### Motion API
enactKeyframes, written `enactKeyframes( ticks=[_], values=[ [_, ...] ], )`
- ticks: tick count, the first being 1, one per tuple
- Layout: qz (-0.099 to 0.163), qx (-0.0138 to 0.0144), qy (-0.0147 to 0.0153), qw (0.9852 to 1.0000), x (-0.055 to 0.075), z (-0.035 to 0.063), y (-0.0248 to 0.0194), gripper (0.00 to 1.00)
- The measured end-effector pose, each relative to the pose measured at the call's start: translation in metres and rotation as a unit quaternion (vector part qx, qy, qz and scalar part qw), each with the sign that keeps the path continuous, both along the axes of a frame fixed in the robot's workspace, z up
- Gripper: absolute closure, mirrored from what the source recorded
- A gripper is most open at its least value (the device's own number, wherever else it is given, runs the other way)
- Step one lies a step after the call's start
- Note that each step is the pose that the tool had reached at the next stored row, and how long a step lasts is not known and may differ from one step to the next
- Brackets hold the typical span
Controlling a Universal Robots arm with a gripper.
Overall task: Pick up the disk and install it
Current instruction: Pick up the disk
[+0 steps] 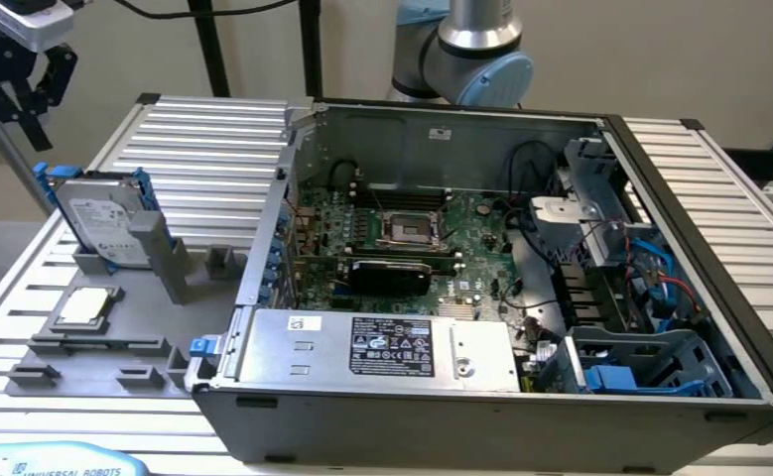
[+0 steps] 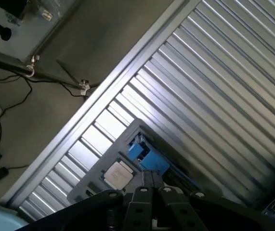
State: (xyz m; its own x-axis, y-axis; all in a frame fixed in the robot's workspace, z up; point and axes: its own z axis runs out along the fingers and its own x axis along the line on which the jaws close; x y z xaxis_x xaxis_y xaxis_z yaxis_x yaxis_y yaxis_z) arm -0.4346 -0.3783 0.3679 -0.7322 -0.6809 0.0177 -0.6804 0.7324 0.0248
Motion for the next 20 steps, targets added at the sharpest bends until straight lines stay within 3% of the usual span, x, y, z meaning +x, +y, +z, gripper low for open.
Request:
enactKeyframes(
  ticks=[5,10,15,20],
  values=[
    [0.045,0.0,-0.0001,0.999,0.0,-0.0006,0.0,0.89],
    [0.091,-0.0001,-0.0007,0.9959,0.0,-0.0012,0.0,0.89],
    [0.136,-0.0001,-0.0013,0.9907,0.0,-0.0019,0.0,0.89],
    [0.181,-0.0001,-0.0018,0.9835,0.0,-0.0026,0.0,0.89]
  ],
)
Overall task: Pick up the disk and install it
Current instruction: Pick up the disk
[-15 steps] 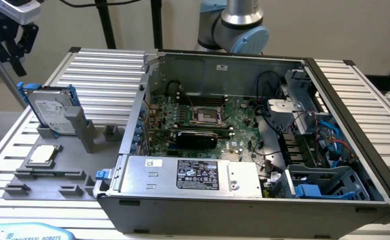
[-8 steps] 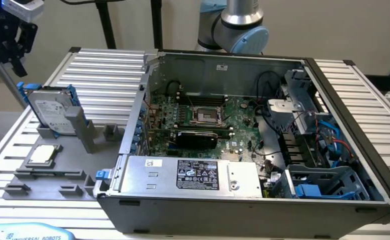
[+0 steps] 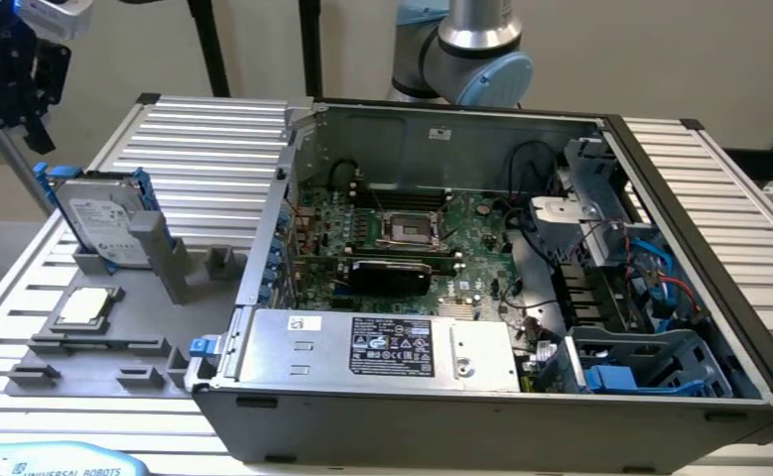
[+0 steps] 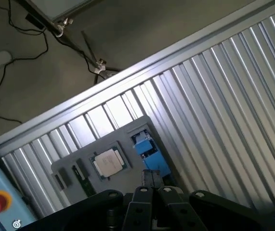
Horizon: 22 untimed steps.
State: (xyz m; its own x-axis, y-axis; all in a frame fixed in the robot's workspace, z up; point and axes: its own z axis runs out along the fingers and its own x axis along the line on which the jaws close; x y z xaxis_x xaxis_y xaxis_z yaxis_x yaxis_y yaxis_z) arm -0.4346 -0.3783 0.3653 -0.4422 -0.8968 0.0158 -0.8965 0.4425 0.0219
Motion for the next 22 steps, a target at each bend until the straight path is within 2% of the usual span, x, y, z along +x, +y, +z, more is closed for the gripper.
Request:
enactKeyframes(
  ticks=[5,10,14,19,22],
  values=[
    [0.046,0.0,-0.0006,0.9989,0.0,-0.0007,0.0,0.89],
    [0.091,0.0,-0.0014,0.9959,0.0,-0.0014,0.0,0.89],
    [0.127,0.0,-0.0021,0.9919,0.0,-0.0022,0.0,0.89],
    [0.17,0.0,-0.0028,0.9854,0.0,-0.0037,0.0,0.89],
    [0.187,0.0,-0.0032,0.9824,-0.0001,-0.0049,0.0006,0.89]
  ],
)
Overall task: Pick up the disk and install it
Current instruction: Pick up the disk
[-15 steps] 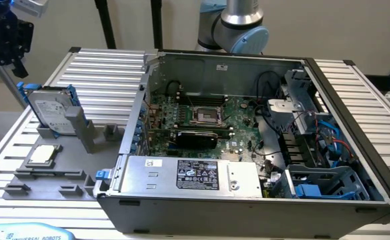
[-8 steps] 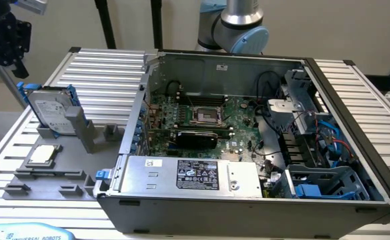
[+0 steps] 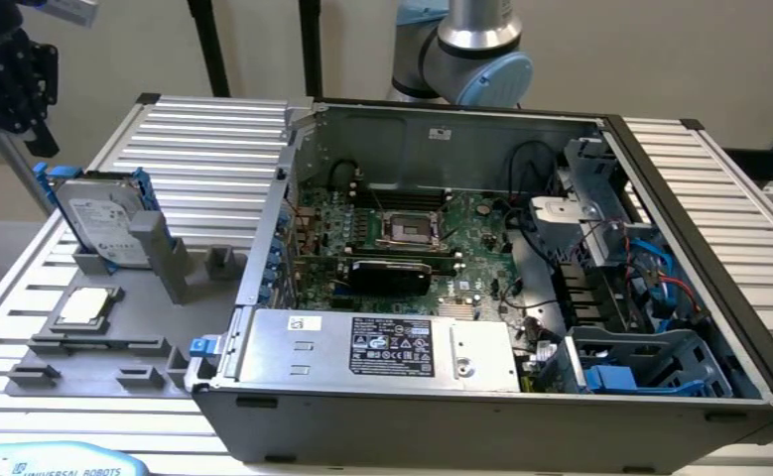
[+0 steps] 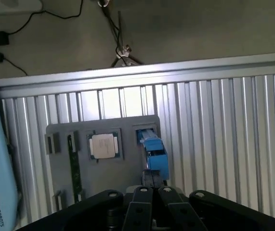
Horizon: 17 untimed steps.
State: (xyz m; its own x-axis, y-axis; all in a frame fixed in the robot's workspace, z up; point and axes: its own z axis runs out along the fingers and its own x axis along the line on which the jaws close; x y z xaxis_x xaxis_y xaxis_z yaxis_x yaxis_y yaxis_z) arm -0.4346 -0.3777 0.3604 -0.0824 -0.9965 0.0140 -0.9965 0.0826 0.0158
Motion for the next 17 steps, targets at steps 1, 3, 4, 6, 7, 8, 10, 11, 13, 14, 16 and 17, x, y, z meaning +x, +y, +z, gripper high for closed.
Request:
enactKeyframes(
  ticks=[1,3,4,6,7,8,10,11,13,14,16,17],
  values=[
    [0.003,0.0,-0.0003,1.0,0.0,-0.0005,0.0005,0.89],
    [0.007,0.0,-0.0004,1.0,0.0004,-0.0013,0.0018,0.89],
    [0.009,0.0,-0.0004,1.0,0.0006,-0.0017,0.0026,0.89],
    [0.012,0.0,-0.0004,0.9999,0.0007,-0.0026,0.0044,0.89],
    [0.014,0.0,-0.0004,0.9999,0.0008,-0.0032,0.0055,0.89],
    [0.016,0.0,-0.0004,0.9999,0.0008,-0.0037,0.0068,0.89],
    [0.019,0.0,-0.0004,0.9998,0.0008,-0.0043,0.0088,0.89],
    [0.02,0.0,-0.0004,0.9998,0.0008,-0.0044,0.0088,0.89],
    [0.02,-0.0001,-0.0003,0.9998,0.0008,-0.0044,0.0088,0.89],
    [0.02,0.0,-0.0004,0.9998,0.0008,-0.0044,0.0088,0.89],
    [0.02,0.0,-0.0004,0.9998,0.0008,-0.0045,0.0089,0.88],
    [0.02,0.0,-0.0004,0.9998,0.0008,-0.0045,0.0089,0.82]
  ],
)
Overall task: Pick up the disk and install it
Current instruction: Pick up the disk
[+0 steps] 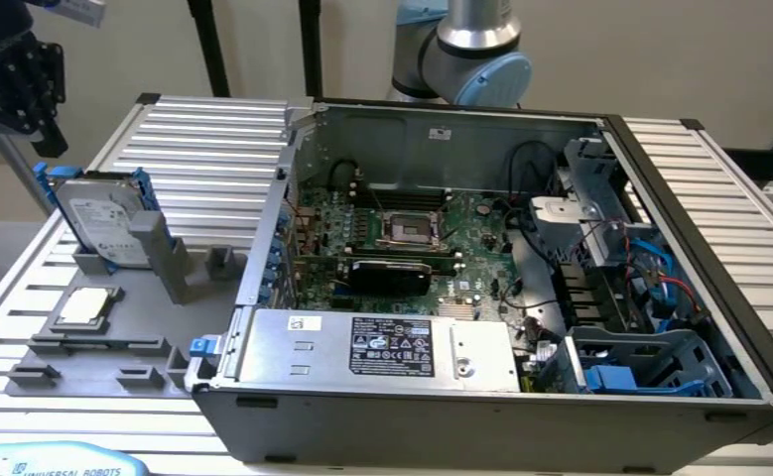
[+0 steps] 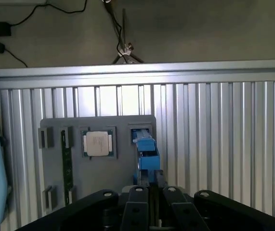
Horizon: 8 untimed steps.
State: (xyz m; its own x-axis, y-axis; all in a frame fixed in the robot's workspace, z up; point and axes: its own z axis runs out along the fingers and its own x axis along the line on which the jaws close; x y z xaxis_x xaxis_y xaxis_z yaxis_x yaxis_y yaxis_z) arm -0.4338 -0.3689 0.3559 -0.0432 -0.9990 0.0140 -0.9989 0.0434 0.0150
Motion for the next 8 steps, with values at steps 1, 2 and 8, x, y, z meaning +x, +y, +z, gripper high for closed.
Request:
enactKeyframes(
  ticks=[1,2,8],
  values=[
    [0.0,0.0,0.0,1.0,0.0,-0.0002,0.0,0.76],
    [0.0,0.0,-0.0001,1.0,0.0001,-0.0006,0.0,0.76],
    [0.0,0.0,-0.0001,1.0,0.0,-0.0077,0.0,0.53]
  ],
)
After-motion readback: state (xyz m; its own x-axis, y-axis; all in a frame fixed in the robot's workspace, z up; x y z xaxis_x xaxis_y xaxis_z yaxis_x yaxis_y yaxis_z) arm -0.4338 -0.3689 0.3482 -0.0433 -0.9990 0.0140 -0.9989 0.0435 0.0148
